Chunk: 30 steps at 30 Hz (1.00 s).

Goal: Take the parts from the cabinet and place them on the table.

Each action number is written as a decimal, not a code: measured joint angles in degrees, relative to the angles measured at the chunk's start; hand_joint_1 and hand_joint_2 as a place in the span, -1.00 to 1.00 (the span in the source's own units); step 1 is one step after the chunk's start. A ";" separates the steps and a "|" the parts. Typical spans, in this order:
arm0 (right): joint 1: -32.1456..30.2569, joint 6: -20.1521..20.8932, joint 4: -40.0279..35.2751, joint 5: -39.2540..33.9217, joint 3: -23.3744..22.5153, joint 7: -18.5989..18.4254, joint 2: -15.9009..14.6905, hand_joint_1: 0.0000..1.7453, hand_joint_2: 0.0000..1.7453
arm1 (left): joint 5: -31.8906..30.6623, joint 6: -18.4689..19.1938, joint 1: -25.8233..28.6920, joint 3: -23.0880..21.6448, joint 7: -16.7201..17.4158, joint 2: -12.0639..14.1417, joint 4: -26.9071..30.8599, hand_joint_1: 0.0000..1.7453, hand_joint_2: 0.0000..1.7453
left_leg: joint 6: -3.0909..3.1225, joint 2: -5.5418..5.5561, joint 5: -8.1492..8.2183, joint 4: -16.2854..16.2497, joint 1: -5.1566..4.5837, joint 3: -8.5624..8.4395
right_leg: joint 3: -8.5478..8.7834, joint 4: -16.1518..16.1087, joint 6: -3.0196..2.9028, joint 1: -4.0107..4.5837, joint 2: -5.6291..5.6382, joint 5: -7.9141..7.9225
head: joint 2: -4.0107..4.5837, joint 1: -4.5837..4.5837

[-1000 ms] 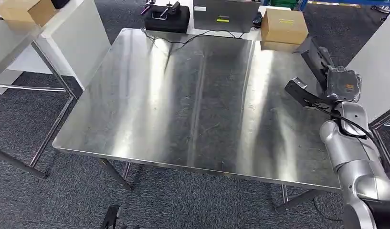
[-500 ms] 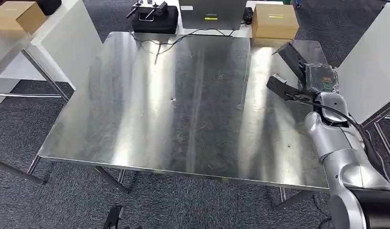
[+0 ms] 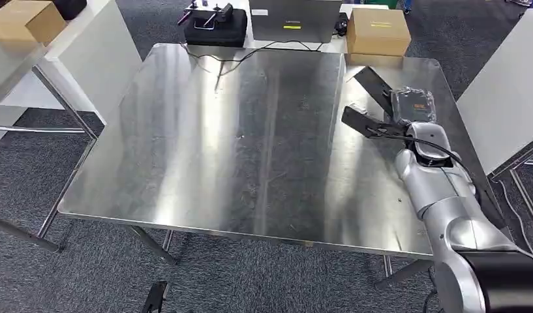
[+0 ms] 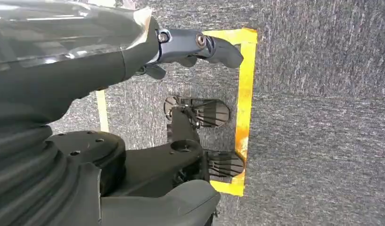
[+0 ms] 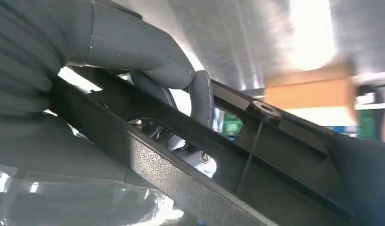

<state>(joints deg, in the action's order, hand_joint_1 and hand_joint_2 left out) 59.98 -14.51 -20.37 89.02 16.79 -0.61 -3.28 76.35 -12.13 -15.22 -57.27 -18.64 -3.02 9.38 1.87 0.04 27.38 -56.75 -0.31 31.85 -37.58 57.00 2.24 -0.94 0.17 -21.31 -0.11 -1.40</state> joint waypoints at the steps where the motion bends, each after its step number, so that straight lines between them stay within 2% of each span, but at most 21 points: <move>1: 0.12 0.00 0.11 0.04 0.15 -0.04 0.24 1.00 1.00 | 0.02 0.00 0.03 0.00 0.00 -0.04 0.00 -1.00 1.00 | 0.00 0.09 0.00 -0.01 -0.03 0.02 | 0.01 0.00 0.00 -0.02 -0.09 0.00 | 0.00 -0.02; 5: 0.50 0.13 0.48 0.11 0.35 -0.07 0.76 1.00 1.00 | 0.00 0.00 0.18 0.00 0.00 -0.07 0.00 -1.00 1.00 | 0.02 0.11 0.01 -0.02 -0.08 0.04 | 0.05 -0.06 0.01 -0.10 -0.12 0.00 | 0.00 0.00; 16: 1.09 5.18 2.07 0.87 2.73 -1.94 3.12 1.00 1.00 | -0.07 -0.04 0.21 0.00 -0.02 -0.33 0.00 -1.00 1.00 | 0.06 0.10 0.04 -0.02 -0.15 0.01 | 0.07 -0.09 0.01 -0.16 -0.10 0.00 | 0.00 0.00; 29: 0.79 5.95 3.78 0.87 4.52 -2.23 4.59 1.00 1.00 | -0.07 -0.20 0.21 0.00 -0.15 -0.50 0.00 -1.00 1.00 | 0.06 0.10 0.03 -0.02 -0.16 0.00 | 0.07 -0.09 0.01 -0.17 -0.11 0.00 | 0.00 -0.02; 30: 0.73 5.97 3.93 0.87 4.57 -2.27 4.59 -1.00 -1.00 | -0.07 -0.20 0.21 0.00 -0.15 -0.50 0.00 -1.00 1.00 | 0.06 0.10 0.03 -0.02 -0.16 0.00 | 0.07 -0.09 0.01 -0.17 -0.11 0.00 | 0.00 -0.02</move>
<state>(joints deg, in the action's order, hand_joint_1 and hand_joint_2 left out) 60.71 -8.55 -16.44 89.90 21.35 -2.89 1.31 76.28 -12.33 -15.01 -57.27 -18.80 -3.52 9.38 1.93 0.14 27.41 -56.77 -0.47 31.85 -37.51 56.91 2.25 -1.11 0.07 -21.32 -0.11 -1.42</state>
